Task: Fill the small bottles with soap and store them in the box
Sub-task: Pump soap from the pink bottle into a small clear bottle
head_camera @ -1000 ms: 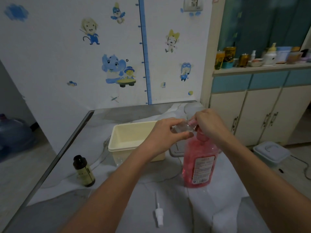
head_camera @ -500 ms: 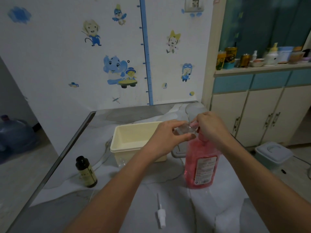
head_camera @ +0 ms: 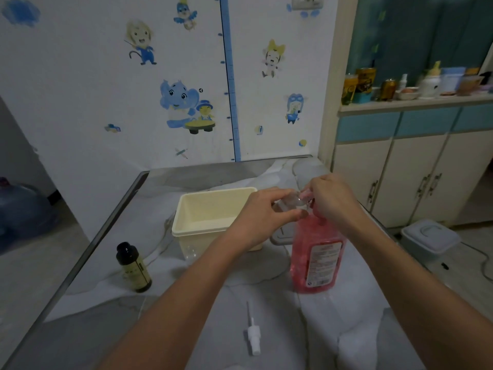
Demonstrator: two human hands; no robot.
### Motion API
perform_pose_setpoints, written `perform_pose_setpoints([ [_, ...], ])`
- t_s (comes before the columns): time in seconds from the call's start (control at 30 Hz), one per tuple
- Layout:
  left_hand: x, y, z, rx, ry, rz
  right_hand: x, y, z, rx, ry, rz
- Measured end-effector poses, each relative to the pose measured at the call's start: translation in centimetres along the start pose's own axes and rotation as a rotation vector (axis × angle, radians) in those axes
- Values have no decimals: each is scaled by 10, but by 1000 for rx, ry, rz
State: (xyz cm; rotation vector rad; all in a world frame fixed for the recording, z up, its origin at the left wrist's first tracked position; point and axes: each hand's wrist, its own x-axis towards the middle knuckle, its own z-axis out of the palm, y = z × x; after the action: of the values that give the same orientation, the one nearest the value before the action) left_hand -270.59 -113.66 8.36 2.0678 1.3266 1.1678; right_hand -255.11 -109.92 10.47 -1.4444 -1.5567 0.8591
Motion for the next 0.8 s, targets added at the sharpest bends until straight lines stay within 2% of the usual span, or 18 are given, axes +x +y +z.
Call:
perform_pose_setpoints([
  [0.27,5,6,-6,-6,15,7,4,-10,-6,41,-22,3],
  [0.53,1,-3,3,-2,12,-5,3,6,3,14,73,10],
  [0.73,3,3,-4,-5,9,6,5,-7,-5,18,-15,29],
  [0.8,5,4,-4,-9,19,13,6,-7,-7,79,21,31],
])
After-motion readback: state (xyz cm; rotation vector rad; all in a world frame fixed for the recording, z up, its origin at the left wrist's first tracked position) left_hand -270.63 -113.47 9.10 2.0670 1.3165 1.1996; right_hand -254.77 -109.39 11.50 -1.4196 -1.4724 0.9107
